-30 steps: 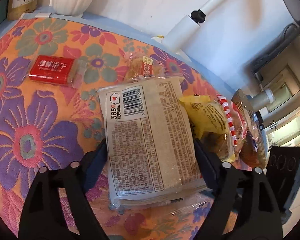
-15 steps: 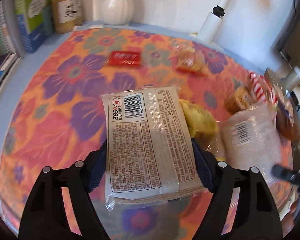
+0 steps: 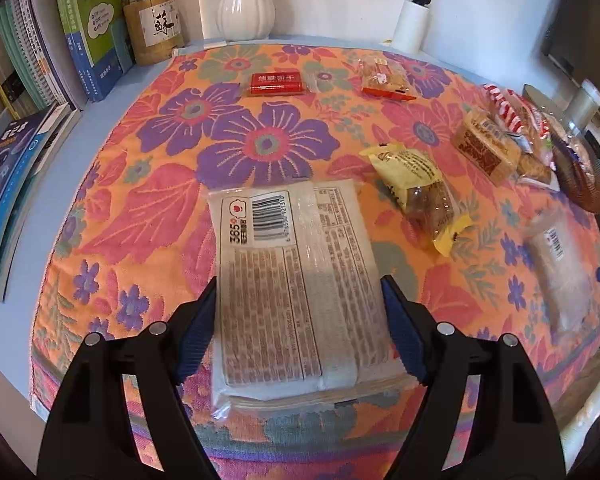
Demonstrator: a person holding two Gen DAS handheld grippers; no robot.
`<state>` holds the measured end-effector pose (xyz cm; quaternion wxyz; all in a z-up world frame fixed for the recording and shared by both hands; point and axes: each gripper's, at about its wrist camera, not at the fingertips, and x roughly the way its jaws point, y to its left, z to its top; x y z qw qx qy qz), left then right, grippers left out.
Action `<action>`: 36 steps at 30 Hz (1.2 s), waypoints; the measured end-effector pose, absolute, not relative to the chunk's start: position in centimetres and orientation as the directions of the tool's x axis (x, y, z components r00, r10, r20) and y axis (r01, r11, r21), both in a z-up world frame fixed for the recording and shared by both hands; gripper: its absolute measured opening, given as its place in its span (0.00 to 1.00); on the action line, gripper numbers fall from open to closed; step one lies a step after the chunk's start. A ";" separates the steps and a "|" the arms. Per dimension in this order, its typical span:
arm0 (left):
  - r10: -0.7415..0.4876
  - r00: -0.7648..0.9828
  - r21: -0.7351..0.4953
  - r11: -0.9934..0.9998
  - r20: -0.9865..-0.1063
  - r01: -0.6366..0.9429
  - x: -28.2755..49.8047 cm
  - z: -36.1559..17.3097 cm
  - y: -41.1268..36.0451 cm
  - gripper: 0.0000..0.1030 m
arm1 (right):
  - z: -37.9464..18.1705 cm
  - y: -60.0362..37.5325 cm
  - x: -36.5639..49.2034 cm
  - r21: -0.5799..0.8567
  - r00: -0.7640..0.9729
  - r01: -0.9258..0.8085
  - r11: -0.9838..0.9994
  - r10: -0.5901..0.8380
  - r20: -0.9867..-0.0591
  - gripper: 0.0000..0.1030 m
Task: Organize snacks
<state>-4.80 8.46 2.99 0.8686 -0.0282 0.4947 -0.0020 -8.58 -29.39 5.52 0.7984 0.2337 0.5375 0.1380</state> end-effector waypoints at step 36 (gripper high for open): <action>-0.122 0.715 -0.077 0.992 -0.689 0.095 -5.1 8.9 3.9 0.73 | 4.8 -19.4 -9.1 0.104 0.414 -0.225 0.969 0.191 -0.890 0.71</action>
